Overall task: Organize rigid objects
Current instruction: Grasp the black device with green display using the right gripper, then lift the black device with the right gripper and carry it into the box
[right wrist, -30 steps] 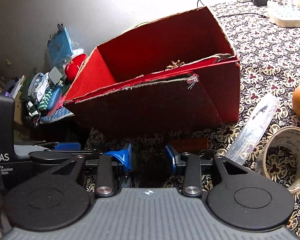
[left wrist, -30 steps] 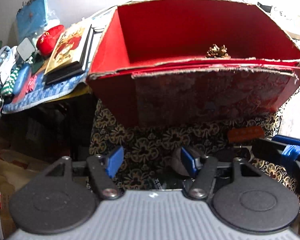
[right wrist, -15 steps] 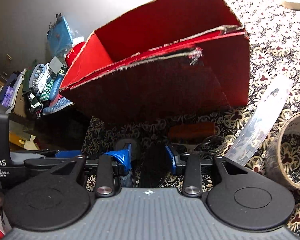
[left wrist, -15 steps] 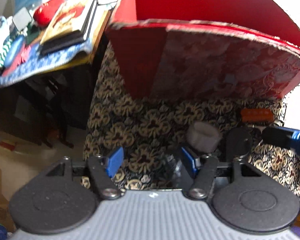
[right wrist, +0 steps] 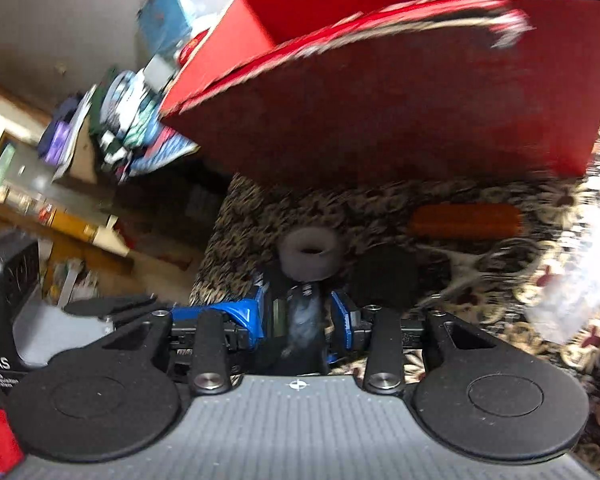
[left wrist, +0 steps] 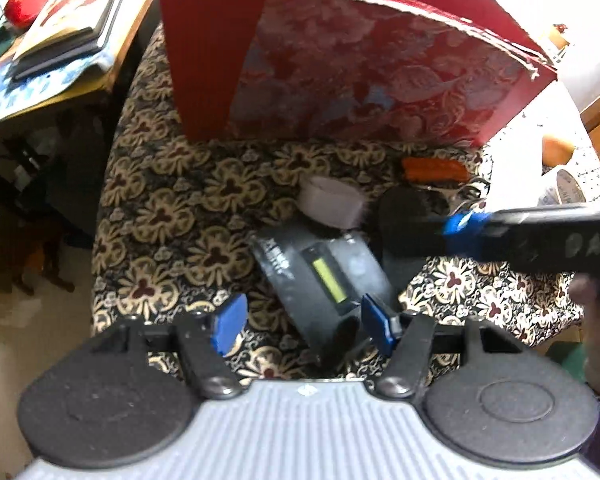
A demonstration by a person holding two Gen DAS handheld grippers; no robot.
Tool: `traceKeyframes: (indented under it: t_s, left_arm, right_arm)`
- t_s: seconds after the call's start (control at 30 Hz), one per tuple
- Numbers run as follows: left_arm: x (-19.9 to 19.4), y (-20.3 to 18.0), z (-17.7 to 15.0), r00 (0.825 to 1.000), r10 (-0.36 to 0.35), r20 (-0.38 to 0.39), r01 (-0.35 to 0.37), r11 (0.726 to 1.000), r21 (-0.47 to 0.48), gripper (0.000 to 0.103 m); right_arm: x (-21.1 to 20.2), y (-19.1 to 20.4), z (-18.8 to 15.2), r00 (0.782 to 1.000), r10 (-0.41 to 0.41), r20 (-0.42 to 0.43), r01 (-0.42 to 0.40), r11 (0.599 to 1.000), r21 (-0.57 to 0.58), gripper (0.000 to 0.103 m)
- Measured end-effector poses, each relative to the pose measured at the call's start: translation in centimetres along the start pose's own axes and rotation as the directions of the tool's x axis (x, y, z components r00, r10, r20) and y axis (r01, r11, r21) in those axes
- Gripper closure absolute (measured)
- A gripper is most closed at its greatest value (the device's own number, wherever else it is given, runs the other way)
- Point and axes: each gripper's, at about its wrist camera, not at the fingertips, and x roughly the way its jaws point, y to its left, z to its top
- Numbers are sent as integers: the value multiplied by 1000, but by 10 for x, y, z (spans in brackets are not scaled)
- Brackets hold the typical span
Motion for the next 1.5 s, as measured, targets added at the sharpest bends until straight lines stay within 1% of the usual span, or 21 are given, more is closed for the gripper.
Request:
traceKeyframes:
  t_s: [0.13, 0.23, 0.3, 0.33, 0.37, 0.5, 0.53, 0.6, 0.77, 0.9, 0.97, 1.07, 1.2, 1.33, 1.5]
  left_arm:
    - [7, -3, 2, 1000, -9, -14, 9, 1000, 3, 39]
    - [11, -5, 4, 999, -27, -21, 27, 1000, 0, 38]
    - [15, -6, 5, 999, -41, -26, 41, 999, 9, 37]
    - [17, -7, 5, 998, -49, -30, 49, 999, 11, 34]
    - [19, -7, 5, 998, -56, -33, 57, 998, 9, 32]
    - [22, -3, 6, 997, -79, -17, 78, 997, -15, 32]
    - [23, -3, 7, 997, -79, -10, 79, 997, -14, 32]
    - [22, -3, 6, 997, -79, 2, 79, 997, -8, 33]
    - [16, -5, 6, 997, -74, 11, 74, 997, 21, 45]
    - [6, -6, 6, 996, -83, 14, 83, 996, 37, 47]
    - [-3, -7, 5, 995, -90, 30, 89, 995, 51, 47]
    - [-16, -10, 8, 993, -101, 56, 97, 993, 61, 47]
    - [-38, -20, 16, 986, -113, 121, 102, 990, 98, 47]
    - [-61, -35, 31, 969, -146, 199, 118, 983, 143, 47]
    - [-87, -52, 65, 937, -176, 301, 112, 969, 220, 47]
  right_arm:
    - [14, 12, 1, 998, -54, -18, 52, 995, -82, 82]
    - [24, 13, 1, 996, -68, -49, 63, 993, -99, 82]
    - [31, 7, 2, 995, -62, -79, 56, 996, -72, 82]
    - [34, 4, 2, 994, -61, -94, 56, 997, -52, 82]
    - [35, 0, 2, 994, -43, -99, 40, 999, -30, 81]
    - [33, -7, 0, 996, 0, -88, 2, 1000, 13, 81]
    - [32, -9, 0, 996, 4, -86, -3, 1000, 19, 83]
    - [30, -10, -1, 997, 12, -81, -10, 1000, 20, 84]
    - [23, -13, -2, 997, 20, -77, -18, 999, 26, 87]
    - [12, -9, -3, 997, 41, -72, -41, 999, 0, 88]
    - [4, -6, -3, 997, 50, -53, -51, 998, -21, 89]
    - [-10, 1, -1, 999, 43, -10, -43, 997, -59, 89]
    - [-38, 10, 5, 996, 39, 77, -31, 995, -93, 90]
    - [-70, 17, 15, 982, 35, 184, -14, 993, -113, 90]
    - [-101, 23, 41, 950, 28, 311, 21, 988, -155, 90]
